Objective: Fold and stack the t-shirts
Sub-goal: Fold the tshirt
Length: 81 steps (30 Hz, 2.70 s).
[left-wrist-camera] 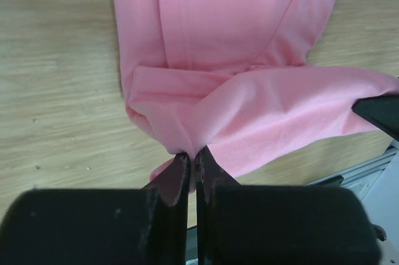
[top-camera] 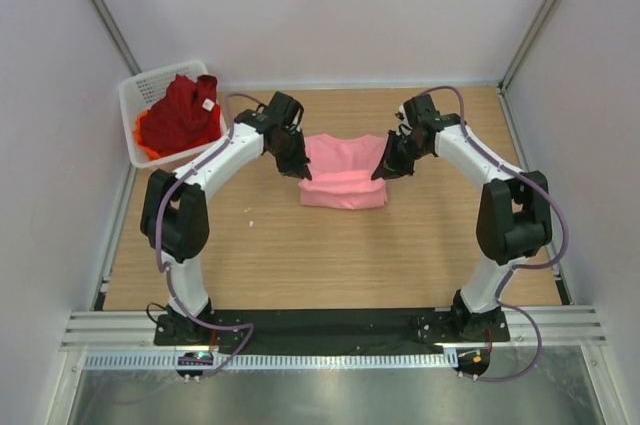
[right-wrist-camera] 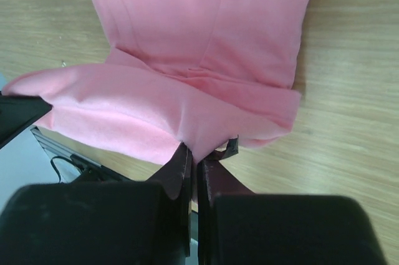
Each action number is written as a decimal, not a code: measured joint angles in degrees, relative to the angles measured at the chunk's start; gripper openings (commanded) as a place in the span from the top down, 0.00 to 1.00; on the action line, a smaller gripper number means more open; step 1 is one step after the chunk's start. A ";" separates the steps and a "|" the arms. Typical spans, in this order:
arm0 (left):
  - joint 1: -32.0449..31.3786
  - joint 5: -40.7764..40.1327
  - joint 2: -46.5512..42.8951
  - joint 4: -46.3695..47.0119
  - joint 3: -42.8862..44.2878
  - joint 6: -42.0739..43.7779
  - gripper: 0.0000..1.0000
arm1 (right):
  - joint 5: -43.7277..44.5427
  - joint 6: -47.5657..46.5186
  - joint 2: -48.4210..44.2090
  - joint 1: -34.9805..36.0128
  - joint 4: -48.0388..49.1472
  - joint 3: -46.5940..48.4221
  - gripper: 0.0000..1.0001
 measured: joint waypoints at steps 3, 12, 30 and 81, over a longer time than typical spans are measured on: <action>1.31 1.09 3.06 -0.79 3.98 1.03 1.00 | -0.85 -0.09 3.45 -0.94 -0.68 3.48 0.99; 2.60 2.93 8.90 -1.31 9.20 1.68 1.00 | -3.21 -0.22 10.91 -3.26 -1.84 11.17 0.99; 4.87 4.17 15.23 2.95 14.19 0.94 1.00 | -6.32 -0.17 22.29 -5.42 -1.90 20.65 0.99; 9.75 0.33 -7.30 4.17 -2.23 2.32 0.50 | 22.38 -6.27 20.55 14.27 -13.90 33.70 0.20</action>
